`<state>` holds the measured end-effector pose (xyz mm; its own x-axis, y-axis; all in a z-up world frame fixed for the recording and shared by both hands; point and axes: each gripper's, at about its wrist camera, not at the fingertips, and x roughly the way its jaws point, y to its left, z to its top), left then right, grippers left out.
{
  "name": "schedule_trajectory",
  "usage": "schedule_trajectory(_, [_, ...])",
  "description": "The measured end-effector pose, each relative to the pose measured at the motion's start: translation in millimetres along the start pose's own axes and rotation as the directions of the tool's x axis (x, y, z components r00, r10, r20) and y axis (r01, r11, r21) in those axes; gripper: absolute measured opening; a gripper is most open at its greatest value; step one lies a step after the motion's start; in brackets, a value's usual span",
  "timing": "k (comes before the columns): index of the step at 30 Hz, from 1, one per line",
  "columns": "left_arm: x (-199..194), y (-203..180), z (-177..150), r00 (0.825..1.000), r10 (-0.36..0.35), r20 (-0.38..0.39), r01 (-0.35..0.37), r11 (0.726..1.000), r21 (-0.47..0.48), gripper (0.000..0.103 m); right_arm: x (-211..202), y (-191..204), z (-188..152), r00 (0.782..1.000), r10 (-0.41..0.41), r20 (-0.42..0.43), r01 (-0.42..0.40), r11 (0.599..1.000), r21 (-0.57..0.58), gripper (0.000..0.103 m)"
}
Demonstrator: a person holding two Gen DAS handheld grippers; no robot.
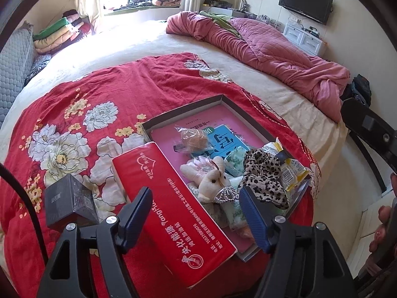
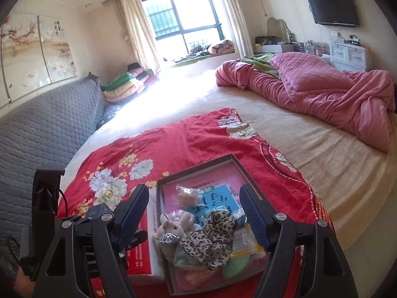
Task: Organize soft objects
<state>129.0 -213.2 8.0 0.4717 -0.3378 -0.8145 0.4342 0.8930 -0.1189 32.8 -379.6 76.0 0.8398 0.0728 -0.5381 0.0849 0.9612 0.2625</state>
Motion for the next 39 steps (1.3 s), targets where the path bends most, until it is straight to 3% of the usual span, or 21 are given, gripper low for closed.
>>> schedule_trajectory(18, [-87,23,-1,0.988,0.021,0.150,-0.022,1.000,0.007,0.086,-72,59,32,0.983,-0.032,0.183,0.037,0.999,-0.025,0.078])
schedule_trajectory(26, [-126,39,-15,0.974,0.083,0.210,-0.084,0.996,-0.005,0.090,-112,98,21,0.964,0.026,0.265,-0.027,1.000,0.000,0.078])
schedule_trajectory(33, [-146,52,-33,0.965,0.108,0.239,-0.106,0.994,-0.021,0.090,-123,116,5,0.961,0.002,0.277,-0.004,1.000,0.009,0.079])
schedule_trajectory(39, [-132,52,-58,0.971,0.115,0.208,-0.109,0.993,-0.043,0.090,-104,108,-34,0.983,-0.112,0.145,0.111,0.994,0.017,0.079])
